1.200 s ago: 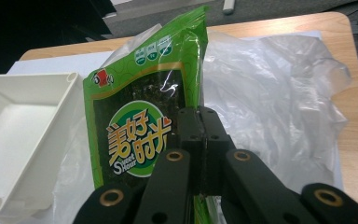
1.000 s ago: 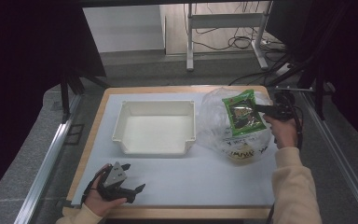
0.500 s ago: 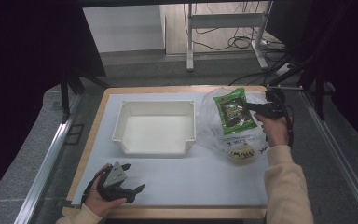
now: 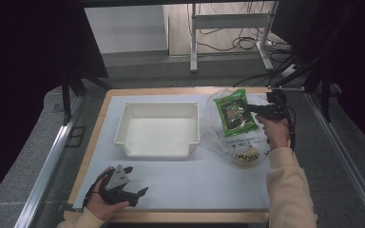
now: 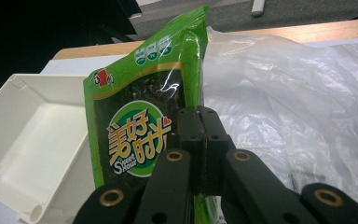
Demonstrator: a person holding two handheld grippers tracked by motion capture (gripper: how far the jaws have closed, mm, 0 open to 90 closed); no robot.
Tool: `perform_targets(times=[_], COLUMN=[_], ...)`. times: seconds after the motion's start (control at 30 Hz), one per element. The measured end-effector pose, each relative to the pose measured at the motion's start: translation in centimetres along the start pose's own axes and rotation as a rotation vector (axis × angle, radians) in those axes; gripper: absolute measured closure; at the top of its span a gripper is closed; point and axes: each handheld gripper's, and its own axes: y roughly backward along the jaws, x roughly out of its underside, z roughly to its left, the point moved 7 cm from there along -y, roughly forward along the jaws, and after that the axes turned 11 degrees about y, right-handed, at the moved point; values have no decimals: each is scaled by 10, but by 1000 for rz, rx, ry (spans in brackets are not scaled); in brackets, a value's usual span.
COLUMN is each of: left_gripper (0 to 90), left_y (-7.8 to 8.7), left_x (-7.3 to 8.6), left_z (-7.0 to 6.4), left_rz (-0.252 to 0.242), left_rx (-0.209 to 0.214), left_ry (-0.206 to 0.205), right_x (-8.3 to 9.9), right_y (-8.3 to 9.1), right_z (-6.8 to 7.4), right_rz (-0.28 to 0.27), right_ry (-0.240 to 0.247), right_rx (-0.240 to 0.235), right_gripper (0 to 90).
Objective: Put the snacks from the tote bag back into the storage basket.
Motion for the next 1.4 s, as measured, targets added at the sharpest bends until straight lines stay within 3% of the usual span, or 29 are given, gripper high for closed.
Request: perform_targets(times=[0.37,0.73,1.4], left_gripper=[110,110,110], left_y=[0,1,1], left_x=[0,-1,0], left_z=[0,0,0], left_rz=[1,-5,-4], left_rx=[2,3,4], left_ry=[0,1,5], right_x=[-3,-8,-18], right_y=[-2,-11,-20], right_z=[6,26,51], right_rz=[-12,-21,-40], right_ry=[2,9,24], right_rx=[-7,-47,-90], right_gripper=[900,900,900])
